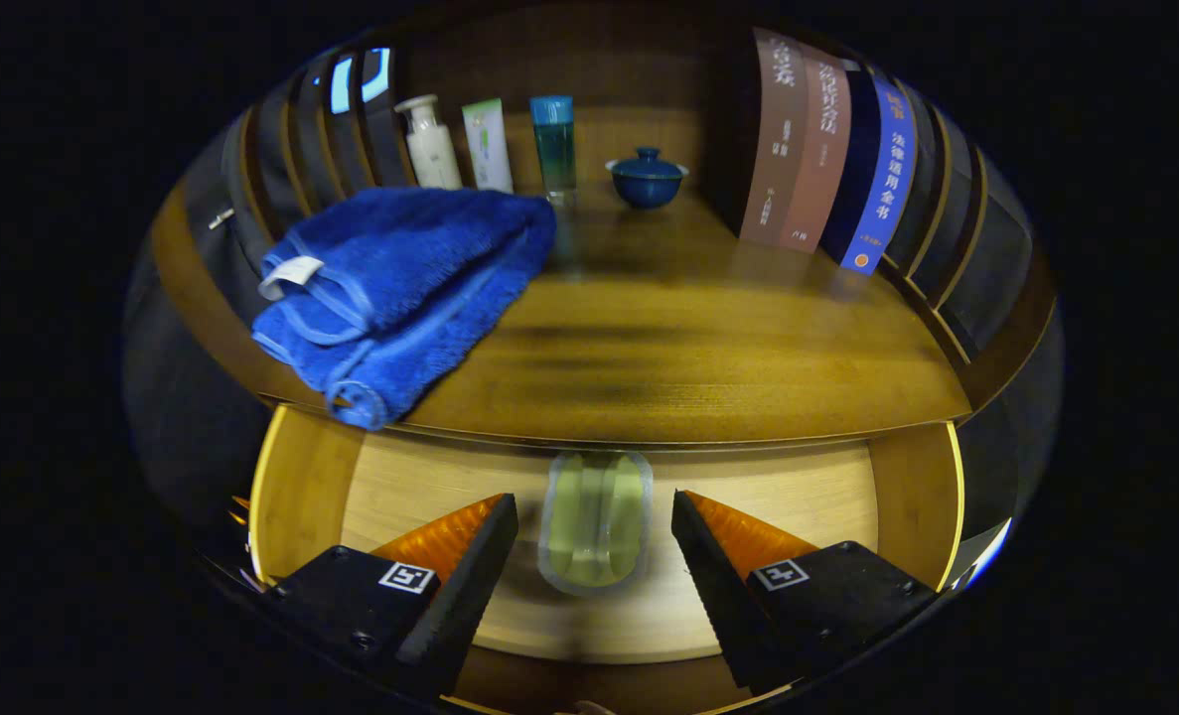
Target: Pull open the drawer, take out the items inside it, and place them on the countertop above the cabinet.
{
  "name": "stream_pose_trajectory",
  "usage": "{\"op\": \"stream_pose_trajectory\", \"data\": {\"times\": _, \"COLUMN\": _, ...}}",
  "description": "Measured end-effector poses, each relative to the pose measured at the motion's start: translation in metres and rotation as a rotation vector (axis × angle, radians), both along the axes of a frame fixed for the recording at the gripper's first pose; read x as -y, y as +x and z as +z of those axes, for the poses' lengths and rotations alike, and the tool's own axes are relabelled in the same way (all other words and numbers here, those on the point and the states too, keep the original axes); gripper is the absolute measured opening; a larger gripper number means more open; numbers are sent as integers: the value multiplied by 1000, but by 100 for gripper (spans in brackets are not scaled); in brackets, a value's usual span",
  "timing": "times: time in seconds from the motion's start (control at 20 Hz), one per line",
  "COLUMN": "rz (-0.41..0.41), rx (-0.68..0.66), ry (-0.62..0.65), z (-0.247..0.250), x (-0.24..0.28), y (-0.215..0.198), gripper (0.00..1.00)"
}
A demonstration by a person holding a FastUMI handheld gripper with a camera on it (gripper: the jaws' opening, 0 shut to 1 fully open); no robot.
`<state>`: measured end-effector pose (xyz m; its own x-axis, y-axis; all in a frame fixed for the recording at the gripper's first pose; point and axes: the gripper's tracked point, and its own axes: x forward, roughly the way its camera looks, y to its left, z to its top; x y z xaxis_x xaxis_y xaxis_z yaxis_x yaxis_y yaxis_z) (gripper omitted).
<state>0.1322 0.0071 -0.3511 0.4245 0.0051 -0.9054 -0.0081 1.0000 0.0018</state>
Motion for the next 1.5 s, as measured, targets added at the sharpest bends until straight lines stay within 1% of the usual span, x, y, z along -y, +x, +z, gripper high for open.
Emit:
{"op": "stream_pose_trajectory", "data": {"times": 0.1, "rz": -13, "rx": -61, "ry": 13, "z": -13, "x": -1, "y": -2, "gripper": 99}}
{"op": "stream_pose_trajectory", "data": {"times": 0.25, "rz": -28, "rx": -117, "ry": 16, "z": -32, "x": 0, "y": -5, "gripper": 74}}
{"op": "stream_pose_trajectory", "data": {"times": 0.3, "rz": -29, "rx": -119, "ry": 9, "z": -30, "x": 2, "y": -6, "gripper": 66}}
{"op": "stream_pose_trajectory", "data": {"times": 0.4, "rz": -19, "rx": -124, "ry": -2, "z": -37, "x": 1, "y": -6, "gripper": 50}}
{"op": "stream_pose_trajectory", "data": {"times": 0.45, "rz": -12, "rx": -131, "ry": -4, "z": -44, "x": 3, "y": 0, "gripper": 42}}
{"op": "stream_pose_trajectory", "data": {"times": 0.5, "rz": -9, "rx": -132, "ry": -9, "z": -33, "x": 0, "y": -5, "gripper": 33}}
{"op": "stream_pose_trajectory", "data": {"times": 0.55, "rz": 0, "rx": -131, "ry": -10, "z": -40, "x": -1, "y": -5, "gripper": 25}}
{"op": "stream_pose_trajectory", "data": {"times": 0.65, "rz": 9, "rx": -126, "ry": -10, "z": -33, "x": -2, "y": -5, "gripper": 25}}
{"op": "stream_pose_trajectory", "data": {"times": 0.75, "rz": 0, "rx": -118, "ry": 0, "z": -30, "x": -1, "y": -6, "gripper": 25}}
{"op": "stream_pose_trajectory", "data": {"times": 1.0, "rz": -5, "rx": -39, "ry": 29, "z": -5, "x": 1, "y": -24, "gripper": 25}}
{"op": "stream_pose_trajectory", "data": {"times": 1.2, "rz": 5, "rx": 80, "ry": 59, "z": 40, "x": 2, "y": -49, "gripper": 25}}
{"op": "stream_pose_trajectory", "data": {"times": 1.3, "rz": -4, "rx": 146, "ry": 64, "z": 65, "x": 6, "y": -58, "gripper": 25}}
{"op": "stream_pose_trajectory", "data": {"times": 1.4, "rz": -19, "rx": 210, "ry": 84, "z": 91, "x": 6, "y": -57, "gripper": 25}}
{"op": "stream_pose_trajectory", "data": {"times": 1.5, "rz": -25, "rx": 267, "ry": 85, "z": 113, "x": 12, "y": -45, "gripper": 25}}
